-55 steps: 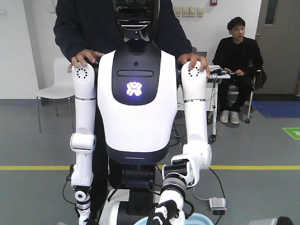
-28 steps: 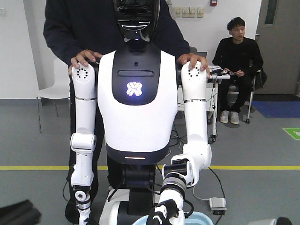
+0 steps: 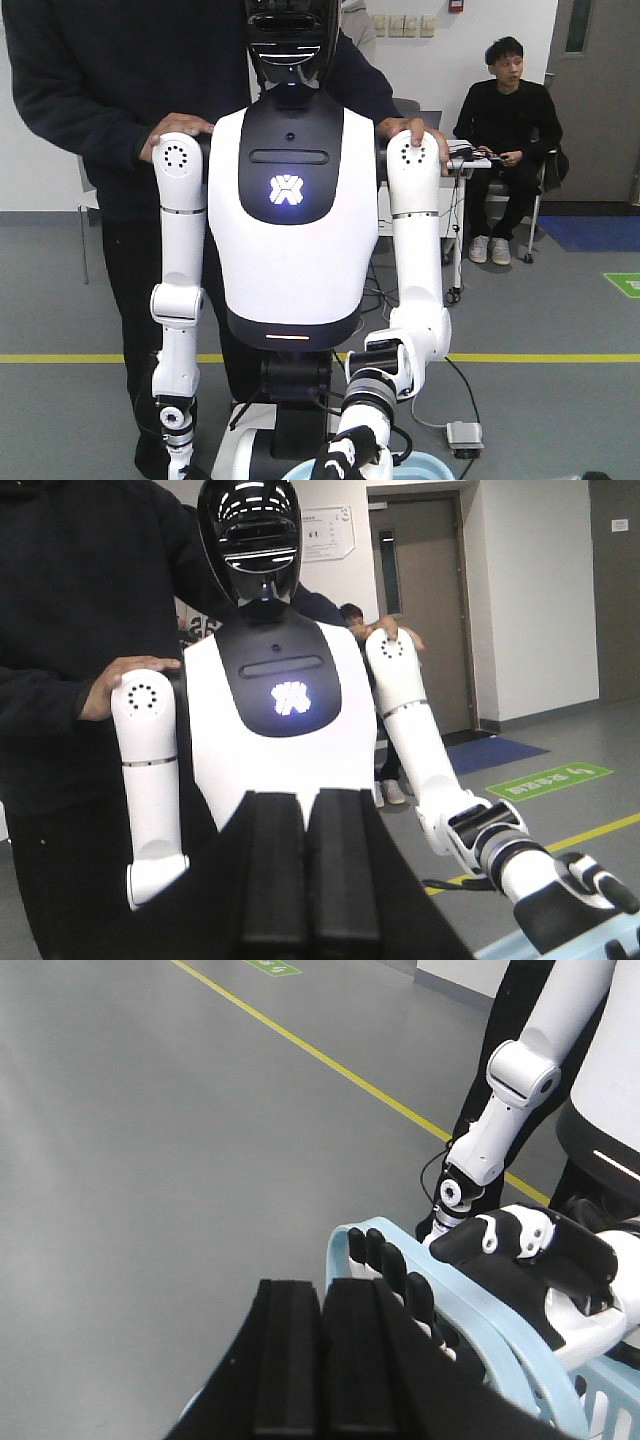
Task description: Pick snacks and fruit into basket
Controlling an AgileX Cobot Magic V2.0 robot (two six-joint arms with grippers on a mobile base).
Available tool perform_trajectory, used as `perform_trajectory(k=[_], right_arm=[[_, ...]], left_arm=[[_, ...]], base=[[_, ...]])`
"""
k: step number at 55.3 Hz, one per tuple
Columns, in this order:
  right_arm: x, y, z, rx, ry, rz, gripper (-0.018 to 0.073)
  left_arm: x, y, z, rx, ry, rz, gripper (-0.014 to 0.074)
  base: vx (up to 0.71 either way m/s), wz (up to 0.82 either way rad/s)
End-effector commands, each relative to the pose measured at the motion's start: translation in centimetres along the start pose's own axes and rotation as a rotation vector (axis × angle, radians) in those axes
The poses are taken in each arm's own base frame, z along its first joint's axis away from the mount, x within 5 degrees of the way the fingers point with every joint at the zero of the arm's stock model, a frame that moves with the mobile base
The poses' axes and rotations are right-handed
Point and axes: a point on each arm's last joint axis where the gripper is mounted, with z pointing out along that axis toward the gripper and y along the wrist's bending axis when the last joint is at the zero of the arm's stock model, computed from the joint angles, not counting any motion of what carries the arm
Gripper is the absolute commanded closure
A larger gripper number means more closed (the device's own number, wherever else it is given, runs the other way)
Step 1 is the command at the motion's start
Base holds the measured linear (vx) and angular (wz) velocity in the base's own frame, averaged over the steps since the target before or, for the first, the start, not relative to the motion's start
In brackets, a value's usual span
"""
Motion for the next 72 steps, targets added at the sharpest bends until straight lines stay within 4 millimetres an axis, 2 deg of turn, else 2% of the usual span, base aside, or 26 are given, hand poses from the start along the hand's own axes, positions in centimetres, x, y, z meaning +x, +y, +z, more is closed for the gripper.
perform_trajectory(k=[1, 6, 11, 20, 23, 27, 31, 37, 42, 57, 72], right_arm=[[-1.8, -0.4, -0.5, 0.035, -0.110, -0.016, 0.0568], [-1.8, -0.4, -0.5, 0.035, -0.110, -0.016, 0.0568], [-1.8, -0.4, -0.5, 0.034, -0.109, -0.016, 0.0568], [-1.8, -0.4, -0.5, 0.034, -0.109, -0.016, 0.0568], [-1.8, -0.4, -0.5, 0.034, -0.109, -0.016, 0.0568], [-1.8, -0.4, -0.5, 0.034, -0.109, -0.016, 0.0568], [-1.8, -0.4, -0.5, 0.034, -0.109, -0.016, 0.0568], [-1.8, -0.4, -0.5, 0.034, -0.109, -0.016, 0.0568], [-1.8, -0.4, -0.5, 0.034, -0.109, -0.016, 0.0568], [-1.8, -0.4, -0.5, 0.035, -0.110, -0.016, 0.0568], [-1.8, -0.4, -0.5, 0.035, -0.109, -0.016, 0.0568]], left_arm=[[0.2, -0.3, -0.3, 0.031, -0.015, -0.020, 0.0606], [1.4, -0.5, -0.8, 0.041, -0.009, -0.044, 0.0606], [2.6, -0.2, -1.2, 0.002, 0.023, -0.174, 0.0606], [4.9, -0.1, -1.3, -0.015, 0.126, 0.010, 0.0606], [5.4, -0.4, -1.3, 0.018, 0.087, 0.086, 0.0606], [5.8, -1.0, -1.3, 0.057, -0.057, 0.119, 0.0606], [6.8, -1.4, -1.8, 0.078, -0.187, 0.085, 0.0606], [8.7, -1.5, -2.5, 0.076, -0.245, 0.019, 0.0606], [9.4, -1.3, -2.4, 0.058, -0.186, -0.011, 0.0606], [9.9, -1.3, -2.3, 0.056, -0.130, -0.006, 0.0605], [12.5, -1.1, -2.5, 0.037, 0.155, 0.001, 0.0605]], base=[[0.00, 0.00], [0.00, 0.00], [0.00, 0.00], [0.00, 0.00], [0.00, 0.00], [0.00, 0.00], [0.00, 0.00], [0.00, 0.00], [0.00, 0.00], [0.00, 0.00], [0.00, 0.00]])
